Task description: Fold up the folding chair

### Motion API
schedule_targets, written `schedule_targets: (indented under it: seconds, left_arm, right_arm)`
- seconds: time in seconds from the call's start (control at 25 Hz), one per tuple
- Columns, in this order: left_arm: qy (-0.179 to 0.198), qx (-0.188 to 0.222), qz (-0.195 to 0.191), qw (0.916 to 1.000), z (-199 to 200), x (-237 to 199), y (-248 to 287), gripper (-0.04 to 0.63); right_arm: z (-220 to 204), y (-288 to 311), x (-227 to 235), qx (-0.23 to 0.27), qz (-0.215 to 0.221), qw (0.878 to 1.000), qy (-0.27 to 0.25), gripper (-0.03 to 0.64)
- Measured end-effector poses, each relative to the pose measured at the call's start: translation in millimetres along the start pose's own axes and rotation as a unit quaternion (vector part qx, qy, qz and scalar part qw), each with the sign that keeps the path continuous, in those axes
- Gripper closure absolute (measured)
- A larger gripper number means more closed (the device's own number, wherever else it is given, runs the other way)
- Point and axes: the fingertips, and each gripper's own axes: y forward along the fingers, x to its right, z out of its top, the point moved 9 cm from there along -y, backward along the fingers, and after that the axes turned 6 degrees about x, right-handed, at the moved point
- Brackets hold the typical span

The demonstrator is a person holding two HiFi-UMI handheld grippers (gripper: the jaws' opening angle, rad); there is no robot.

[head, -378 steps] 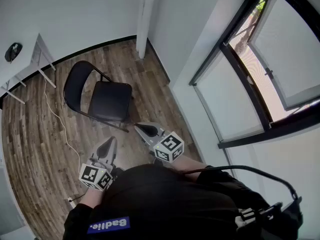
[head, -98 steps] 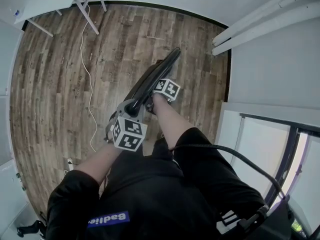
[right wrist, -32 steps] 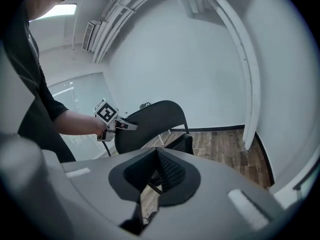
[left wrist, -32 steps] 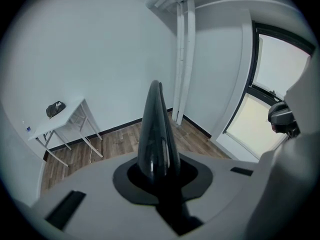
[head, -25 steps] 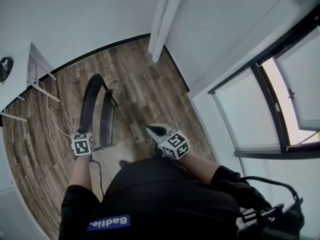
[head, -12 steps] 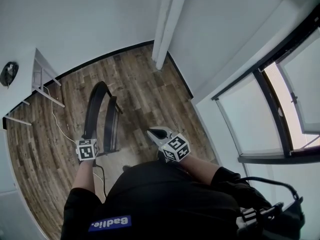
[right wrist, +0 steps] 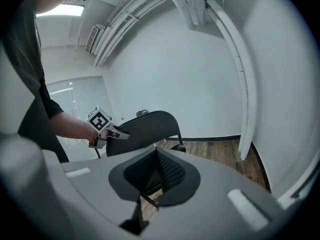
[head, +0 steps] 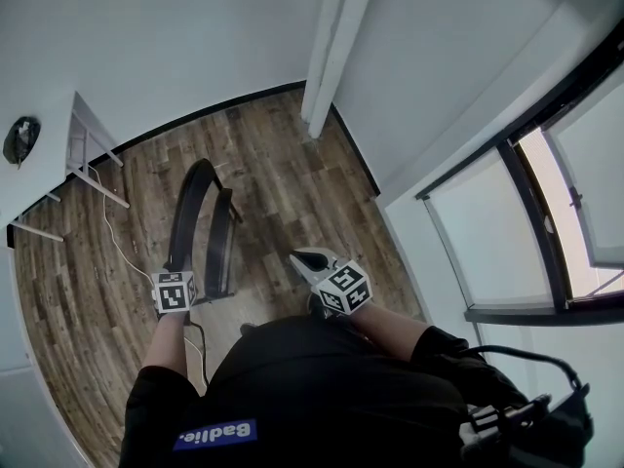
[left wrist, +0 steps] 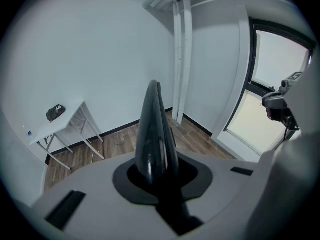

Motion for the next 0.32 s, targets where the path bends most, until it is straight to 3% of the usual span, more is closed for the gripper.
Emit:
schedule_targets:
  seconds: [0.32]
  left_arm:
    - [-0.003, -0.001, 0.001, 1.0, 3.2, 2.6, 1.6, 0.538]
  right_arm:
    - [1.7, 1.6, 4.1, -0.006, -0.004, 1.0, -0.001, 0.615]
